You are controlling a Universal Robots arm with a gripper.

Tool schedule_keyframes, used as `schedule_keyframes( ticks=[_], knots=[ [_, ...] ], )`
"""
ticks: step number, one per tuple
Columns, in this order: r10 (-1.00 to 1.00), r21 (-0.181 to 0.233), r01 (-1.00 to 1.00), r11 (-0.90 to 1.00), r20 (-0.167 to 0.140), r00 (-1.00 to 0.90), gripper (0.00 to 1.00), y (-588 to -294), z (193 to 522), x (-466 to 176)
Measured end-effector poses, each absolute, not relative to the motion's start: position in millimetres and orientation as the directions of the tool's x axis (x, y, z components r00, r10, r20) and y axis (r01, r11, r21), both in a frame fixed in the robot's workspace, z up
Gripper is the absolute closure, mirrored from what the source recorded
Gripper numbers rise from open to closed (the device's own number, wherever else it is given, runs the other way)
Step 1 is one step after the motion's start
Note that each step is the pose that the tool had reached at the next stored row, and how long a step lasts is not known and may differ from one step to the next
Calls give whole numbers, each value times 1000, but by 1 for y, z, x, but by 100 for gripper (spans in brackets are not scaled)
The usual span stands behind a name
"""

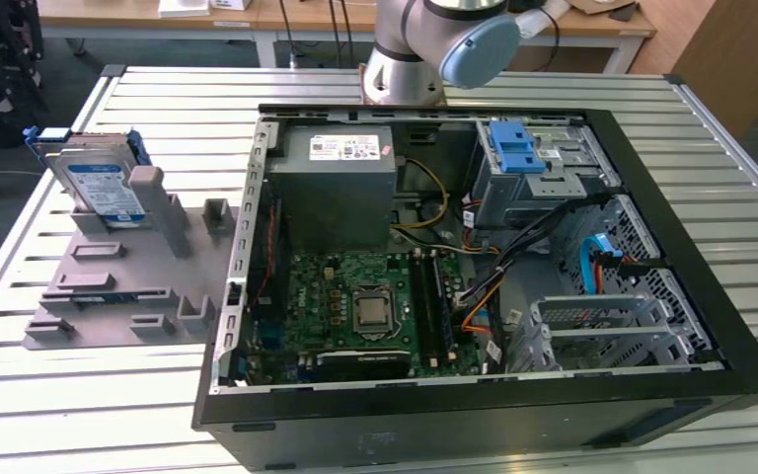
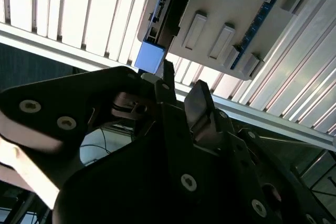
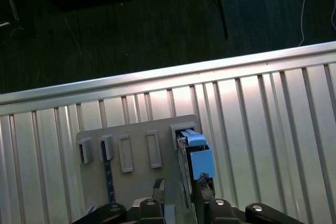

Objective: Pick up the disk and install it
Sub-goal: 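Pick up the disk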

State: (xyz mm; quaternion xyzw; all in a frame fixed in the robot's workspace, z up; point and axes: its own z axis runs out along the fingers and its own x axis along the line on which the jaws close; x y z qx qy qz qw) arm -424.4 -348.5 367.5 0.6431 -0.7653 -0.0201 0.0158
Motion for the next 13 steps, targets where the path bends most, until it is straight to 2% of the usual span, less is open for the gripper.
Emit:
schedule_keyframes(
  ticks=[1,3,5,6,13],
  knots=[
    [-985,51,-984,172,-2,-172,65,-349,368,-424],
    [-985,51,-984,172,-2,-173,53,-349,368,-424],
    [-985,51,-984,173,-2,-173,53,-349,368,-424],
    [-985,51,-984,173,-2,-173,47,-349,368,-424],
    [-987,26,-987,161,-6,-161,47,-349,367,-424]
  ],
)
